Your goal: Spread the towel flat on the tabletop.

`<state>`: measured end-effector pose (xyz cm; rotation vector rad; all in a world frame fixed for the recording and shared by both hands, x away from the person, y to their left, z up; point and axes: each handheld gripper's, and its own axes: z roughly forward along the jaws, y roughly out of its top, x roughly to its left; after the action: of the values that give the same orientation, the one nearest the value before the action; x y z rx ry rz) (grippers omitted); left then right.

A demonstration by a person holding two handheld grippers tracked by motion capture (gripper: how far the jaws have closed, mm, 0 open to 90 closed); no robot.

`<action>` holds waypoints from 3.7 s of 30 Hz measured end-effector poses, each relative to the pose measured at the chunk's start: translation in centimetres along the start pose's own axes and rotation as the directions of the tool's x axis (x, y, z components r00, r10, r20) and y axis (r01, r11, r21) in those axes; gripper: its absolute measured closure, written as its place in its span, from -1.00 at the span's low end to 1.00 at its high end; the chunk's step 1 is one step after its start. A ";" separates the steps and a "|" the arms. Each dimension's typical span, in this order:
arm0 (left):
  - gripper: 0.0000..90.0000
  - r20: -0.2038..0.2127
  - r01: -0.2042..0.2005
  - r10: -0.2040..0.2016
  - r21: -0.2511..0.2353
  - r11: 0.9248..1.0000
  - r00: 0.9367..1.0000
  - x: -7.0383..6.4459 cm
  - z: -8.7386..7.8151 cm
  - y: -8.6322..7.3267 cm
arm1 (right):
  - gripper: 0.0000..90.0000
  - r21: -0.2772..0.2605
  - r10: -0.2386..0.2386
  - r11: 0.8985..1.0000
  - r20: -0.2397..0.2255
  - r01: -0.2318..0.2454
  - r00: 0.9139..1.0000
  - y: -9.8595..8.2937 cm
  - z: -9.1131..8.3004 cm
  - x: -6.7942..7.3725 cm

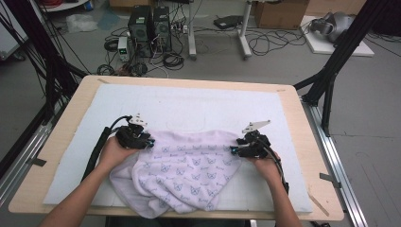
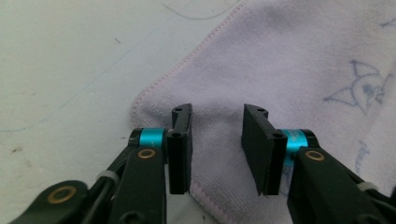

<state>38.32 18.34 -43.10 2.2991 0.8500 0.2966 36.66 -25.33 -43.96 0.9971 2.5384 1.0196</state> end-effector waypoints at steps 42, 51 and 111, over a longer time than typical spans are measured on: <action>0.27 -0.103 0.109 -0.132 -0.203 0.973 0.986 5.2 -2.7 5.3 | 0.14 -0.118 0.082 0.990 -0.006 -0.083 0.997 7.4 -1.8 -3.8; 0.14 0.011 0.024 -0.022 -0.207 0.978 1.000 0.7 -4.3 2.6 | 0.02 -0.164 0.001 0.986 -0.092 -0.017 0.996 4.1 -3.3 0.8; 0.42 0.009 0.093 -0.093 -0.201 0.975 0.996 2.0 -2.4 2.1 | 0.48 -0.170 -0.017 0.985 -0.093 0.001 0.996 5.9 1.1 1.8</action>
<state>39.87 19.66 -39.91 2.0658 0.8827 0.3264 38.84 -20.43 -40.73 0.9101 2.4749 1.2847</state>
